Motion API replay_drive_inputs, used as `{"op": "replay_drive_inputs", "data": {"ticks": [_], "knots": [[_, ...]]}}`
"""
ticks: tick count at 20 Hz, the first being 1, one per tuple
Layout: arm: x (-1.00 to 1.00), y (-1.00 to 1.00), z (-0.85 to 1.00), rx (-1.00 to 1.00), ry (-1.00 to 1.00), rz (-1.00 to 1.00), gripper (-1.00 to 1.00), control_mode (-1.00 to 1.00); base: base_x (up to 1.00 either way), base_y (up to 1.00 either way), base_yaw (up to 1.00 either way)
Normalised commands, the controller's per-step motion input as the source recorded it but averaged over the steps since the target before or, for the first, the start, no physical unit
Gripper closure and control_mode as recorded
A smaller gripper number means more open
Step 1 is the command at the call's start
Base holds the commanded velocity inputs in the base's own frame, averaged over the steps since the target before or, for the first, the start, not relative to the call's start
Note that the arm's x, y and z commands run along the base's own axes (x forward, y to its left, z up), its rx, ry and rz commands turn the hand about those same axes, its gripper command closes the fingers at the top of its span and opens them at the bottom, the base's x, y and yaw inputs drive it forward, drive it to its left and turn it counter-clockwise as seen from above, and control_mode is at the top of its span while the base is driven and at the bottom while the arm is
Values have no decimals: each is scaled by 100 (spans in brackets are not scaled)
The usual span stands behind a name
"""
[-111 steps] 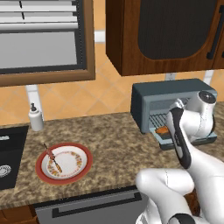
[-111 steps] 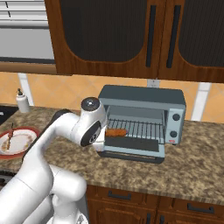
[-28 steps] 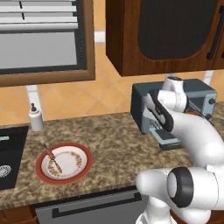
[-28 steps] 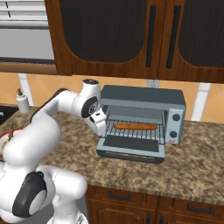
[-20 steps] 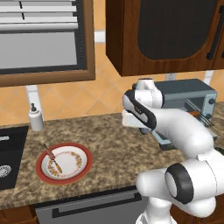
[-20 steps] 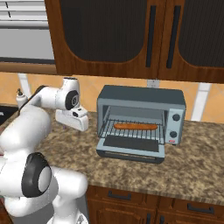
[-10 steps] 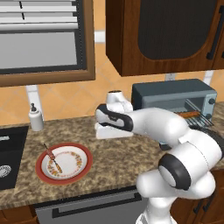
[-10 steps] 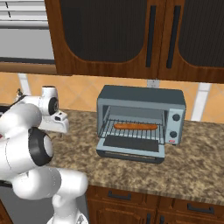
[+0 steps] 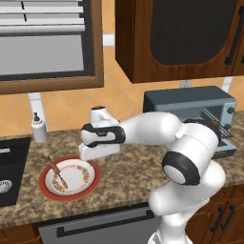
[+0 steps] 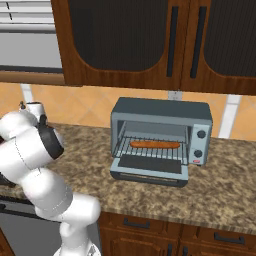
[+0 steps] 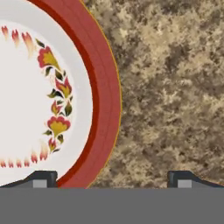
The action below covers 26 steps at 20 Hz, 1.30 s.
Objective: Pick up the kebab skewer and baguette bread, and place them inside the toaster oven. Close the toaster oven door and start by setting the timer.
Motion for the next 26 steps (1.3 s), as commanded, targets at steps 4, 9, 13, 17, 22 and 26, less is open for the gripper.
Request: {"op": "replay_drive_inputs", "data": {"ticks": [4, 9, 13, 17, 22, 26], "knots": [[36, 89, -13, 1, 0, 22, -100, -100, 0, 0, 0], [16, 76, 0, 0, 1, 2, -100, -100, 0, 0, 0], [0, 74, 0, 0, 5, 0, -100, -100, 0, 0, 0], [4, 56, -2, 0, 0, 0, -100, -100, 0, 0, 0], [18, 37, -27, 0, -3, 0, -100, -100, 0, 0, 0], [0, 12, -19, 0, -7, 0, -100, -100, 0, 0, 0]]}}
